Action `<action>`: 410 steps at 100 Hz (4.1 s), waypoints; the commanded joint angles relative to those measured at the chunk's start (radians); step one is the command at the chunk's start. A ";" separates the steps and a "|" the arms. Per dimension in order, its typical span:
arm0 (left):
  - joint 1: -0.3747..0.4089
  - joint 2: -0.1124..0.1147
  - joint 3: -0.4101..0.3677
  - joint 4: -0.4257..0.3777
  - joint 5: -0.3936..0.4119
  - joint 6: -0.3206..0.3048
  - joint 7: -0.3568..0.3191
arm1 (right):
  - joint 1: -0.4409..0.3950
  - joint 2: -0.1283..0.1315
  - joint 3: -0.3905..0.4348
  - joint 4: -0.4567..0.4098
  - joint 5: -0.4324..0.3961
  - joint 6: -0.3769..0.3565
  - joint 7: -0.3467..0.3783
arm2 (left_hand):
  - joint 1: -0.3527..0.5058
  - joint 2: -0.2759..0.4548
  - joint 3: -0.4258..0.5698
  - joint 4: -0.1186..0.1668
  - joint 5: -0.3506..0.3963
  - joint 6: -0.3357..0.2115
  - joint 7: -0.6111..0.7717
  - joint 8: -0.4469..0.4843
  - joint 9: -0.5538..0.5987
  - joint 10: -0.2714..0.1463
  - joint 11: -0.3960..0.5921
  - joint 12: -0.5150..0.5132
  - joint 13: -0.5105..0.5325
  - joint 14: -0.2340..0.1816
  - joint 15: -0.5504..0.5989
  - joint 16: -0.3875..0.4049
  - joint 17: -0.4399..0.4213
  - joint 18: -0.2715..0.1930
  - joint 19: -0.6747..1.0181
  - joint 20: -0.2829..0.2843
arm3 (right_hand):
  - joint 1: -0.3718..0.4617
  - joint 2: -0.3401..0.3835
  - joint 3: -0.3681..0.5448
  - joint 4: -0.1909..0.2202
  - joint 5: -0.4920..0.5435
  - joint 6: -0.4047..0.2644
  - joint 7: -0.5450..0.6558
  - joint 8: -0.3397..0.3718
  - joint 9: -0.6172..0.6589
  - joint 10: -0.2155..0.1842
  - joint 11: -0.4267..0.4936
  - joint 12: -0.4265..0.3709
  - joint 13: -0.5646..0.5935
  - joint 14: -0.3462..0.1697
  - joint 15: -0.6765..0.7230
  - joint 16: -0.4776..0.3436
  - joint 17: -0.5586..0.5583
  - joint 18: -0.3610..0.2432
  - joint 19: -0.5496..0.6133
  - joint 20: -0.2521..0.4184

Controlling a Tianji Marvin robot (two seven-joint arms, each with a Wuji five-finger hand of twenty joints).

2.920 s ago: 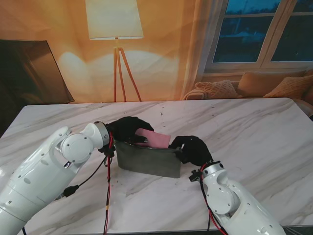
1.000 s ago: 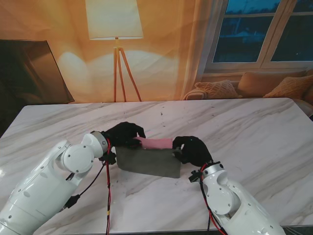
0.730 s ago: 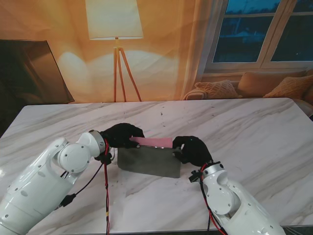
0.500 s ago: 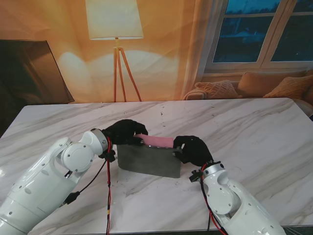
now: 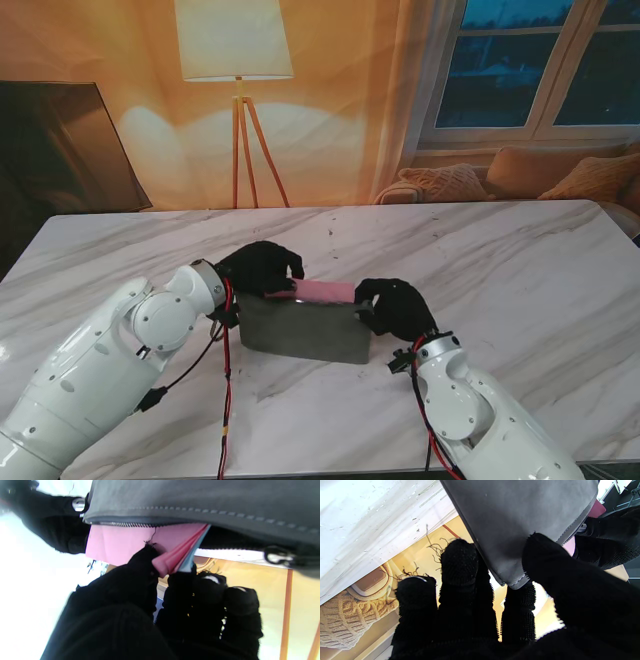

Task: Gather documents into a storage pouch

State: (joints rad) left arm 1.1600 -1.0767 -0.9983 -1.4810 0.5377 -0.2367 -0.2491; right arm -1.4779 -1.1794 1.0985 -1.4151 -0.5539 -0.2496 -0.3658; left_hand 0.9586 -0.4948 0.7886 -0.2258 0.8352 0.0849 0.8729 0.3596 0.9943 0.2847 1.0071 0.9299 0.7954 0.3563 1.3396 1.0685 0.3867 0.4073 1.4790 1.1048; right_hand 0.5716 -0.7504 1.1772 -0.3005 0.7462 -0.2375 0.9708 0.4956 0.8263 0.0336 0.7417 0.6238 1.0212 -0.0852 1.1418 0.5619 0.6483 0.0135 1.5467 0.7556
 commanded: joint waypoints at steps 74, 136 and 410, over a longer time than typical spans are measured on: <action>-0.102 0.035 0.086 0.028 0.009 -0.039 -0.149 | -0.019 0.006 0.026 -0.023 -0.057 -0.007 -0.008 | 0.012 -0.017 0.050 0.069 -0.005 -0.086 0.118 0.195 0.015 0.024 0.116 0.073 0.063 -0.043 0.119 0.074 -0.031 -0.080 0.012 0.090 | -0.106 0.079 0.018 0.131 -0.121 0.082 -0.272 0.021 -0.114 -0.019 -0.006 -0.042 -0.064 -0.006 -0.028 0.022 -0.046 -0.007 0.005 0.005; -0.119 0.031 0.113 0.049 -0.022 -0.014 -0.160 | -0.024 0.001 0.014 -0.028 -0.044 -0.027 -0.022 | -0.029 -0.027 0.084 0.056 -0.001 -0.023 0.079 0.066 0.036 -0.021 0.104 0.036 0.080 -0.044 0.093 0.044 0.003 -0.085 0.017 0.070 | -0.075 0.051 0.052 0.168 -0.276 -0.022 -0.340 0.064 -0.174 -0.034 -0.009 -0.052 -0.073 -0.022 -0.033 0.018 -0.048 -0.017 0.000 0.001; 0.437 0.043 -0.389 -0.365 0.138 0.266 -0.145 | -0.008 0.007 -0.021 -0.035 -0.076 -0.018 -0.008 | -0.216 0.115 -0.115 0.078 0.083 0.069 -0.099 -0.039 -0.111 0.043 -0.228 -0.101 -0.117 0.126 -0.164 0.009 -0.123 -0.053 -0.081 0.045 | 0.049 -0.015 0.024 0.010 -0.009 0.012 0.021 -0.028 -0.108 -0.023 0.005 -0.048 -0.053 -0.016 -0.018 -0.050 -0.027 -0.017 -0.002 -0.004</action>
State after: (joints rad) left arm 1.5733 -1.0385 -1.3871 -1.8454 0.6729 0.0108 -0.3646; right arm -1.4857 -1.1704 1.0803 -1.4472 -0.6295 -0.2714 -0.3863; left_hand 0.7653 -0.3994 0.7018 -0.1511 0.9069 0.1353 0.8037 0.3227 0.8620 0.3080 0.7852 0.8378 0.6597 0.3780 1.1698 1.0916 0.2592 0.3741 1.3890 1.1269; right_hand 0.6014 -0.7769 1.1773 -0.2641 0.7270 -0.2244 0.9829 0.4754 0.7075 0.0173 0.7433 0.5663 0.9450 -0.0860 1.1212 0.5242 0.6195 0.0132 1.5124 0.7556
